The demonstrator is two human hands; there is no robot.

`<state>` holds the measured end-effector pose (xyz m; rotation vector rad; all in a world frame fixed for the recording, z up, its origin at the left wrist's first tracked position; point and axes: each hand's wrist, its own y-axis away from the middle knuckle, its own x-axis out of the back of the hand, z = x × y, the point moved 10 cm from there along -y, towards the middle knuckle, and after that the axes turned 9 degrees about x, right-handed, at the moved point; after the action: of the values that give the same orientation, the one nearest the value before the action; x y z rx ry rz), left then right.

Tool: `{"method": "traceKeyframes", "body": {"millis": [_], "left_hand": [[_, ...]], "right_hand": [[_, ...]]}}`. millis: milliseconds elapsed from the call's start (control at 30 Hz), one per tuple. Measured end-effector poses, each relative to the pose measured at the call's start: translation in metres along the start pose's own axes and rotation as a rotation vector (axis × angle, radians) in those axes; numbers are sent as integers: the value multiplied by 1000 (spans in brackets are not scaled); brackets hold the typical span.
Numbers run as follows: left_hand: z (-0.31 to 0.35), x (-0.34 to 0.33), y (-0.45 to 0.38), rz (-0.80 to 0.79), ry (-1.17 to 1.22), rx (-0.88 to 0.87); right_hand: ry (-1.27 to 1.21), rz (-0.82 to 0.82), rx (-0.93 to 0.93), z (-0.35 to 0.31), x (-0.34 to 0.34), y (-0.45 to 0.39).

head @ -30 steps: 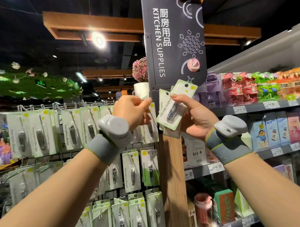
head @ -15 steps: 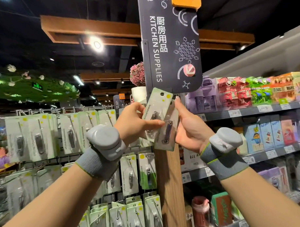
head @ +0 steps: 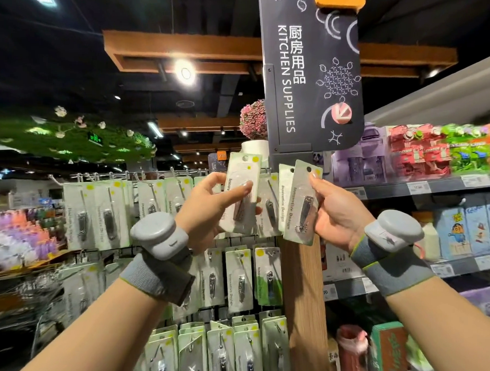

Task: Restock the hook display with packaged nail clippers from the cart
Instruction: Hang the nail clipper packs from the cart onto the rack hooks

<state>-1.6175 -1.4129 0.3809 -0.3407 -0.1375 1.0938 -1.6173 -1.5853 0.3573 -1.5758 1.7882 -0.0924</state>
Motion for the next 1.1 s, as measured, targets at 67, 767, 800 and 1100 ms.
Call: {"method": "traceKeyframes", "body": {"millis": [67, 767, 800, 1100], "left_hand": [[4, 13, 3, 52, 21, -15], [22, 114, 79, 403, -218, -207], [22, 119, 81, 425, -211, -220], [22, 154, 98, 553, -176, -257]], "right_hand": [[-5, -8, -4, 0, -4, 2], [26, -153, 40, 15, -39, 29], [20, -161, 35, 17, -40, 30], [-50, -189, 6, 26, -49, 39]]}}
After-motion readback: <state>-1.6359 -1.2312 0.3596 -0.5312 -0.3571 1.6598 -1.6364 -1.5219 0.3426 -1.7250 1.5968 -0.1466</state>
